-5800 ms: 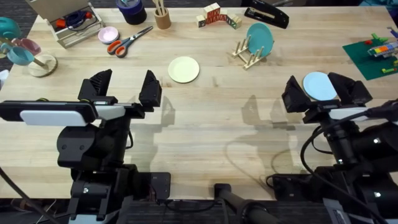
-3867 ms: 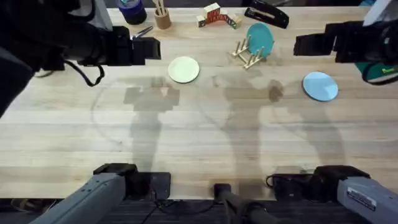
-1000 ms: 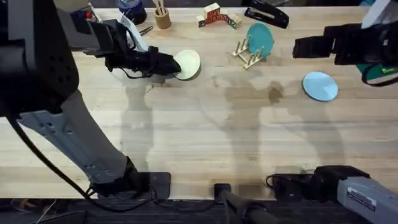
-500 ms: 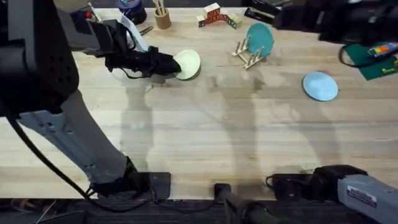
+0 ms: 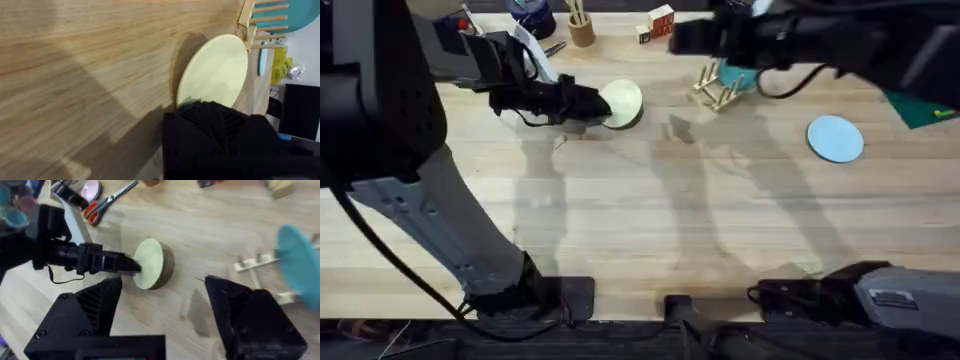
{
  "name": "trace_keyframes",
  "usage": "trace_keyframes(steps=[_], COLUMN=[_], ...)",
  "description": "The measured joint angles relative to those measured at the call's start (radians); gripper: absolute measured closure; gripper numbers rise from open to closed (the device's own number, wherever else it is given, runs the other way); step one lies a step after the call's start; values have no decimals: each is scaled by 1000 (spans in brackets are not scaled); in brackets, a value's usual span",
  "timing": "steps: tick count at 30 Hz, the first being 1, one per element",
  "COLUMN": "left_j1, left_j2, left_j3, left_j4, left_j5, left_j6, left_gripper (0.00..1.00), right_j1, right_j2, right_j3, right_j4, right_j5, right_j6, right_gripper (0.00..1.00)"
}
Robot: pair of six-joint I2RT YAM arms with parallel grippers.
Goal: Pick up the plates from the table one by one and place each into a slot on the dish rack.
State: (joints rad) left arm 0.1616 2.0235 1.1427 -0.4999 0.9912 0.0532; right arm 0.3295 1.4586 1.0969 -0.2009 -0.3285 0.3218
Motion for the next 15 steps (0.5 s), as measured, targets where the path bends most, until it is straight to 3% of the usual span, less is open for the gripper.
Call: trace_keyframes(steps=[15], left_j1=[0], left_j2=[0], left_j3=[0], left_j4=[-1], left_j5=[0], left_j6=[0], left_gripper=[961], right_j1=[103], right_j2=[279], right_j3=[0], right_j4=[262], right_j5=[-2], right_j6=[166], right_gripper=[11])
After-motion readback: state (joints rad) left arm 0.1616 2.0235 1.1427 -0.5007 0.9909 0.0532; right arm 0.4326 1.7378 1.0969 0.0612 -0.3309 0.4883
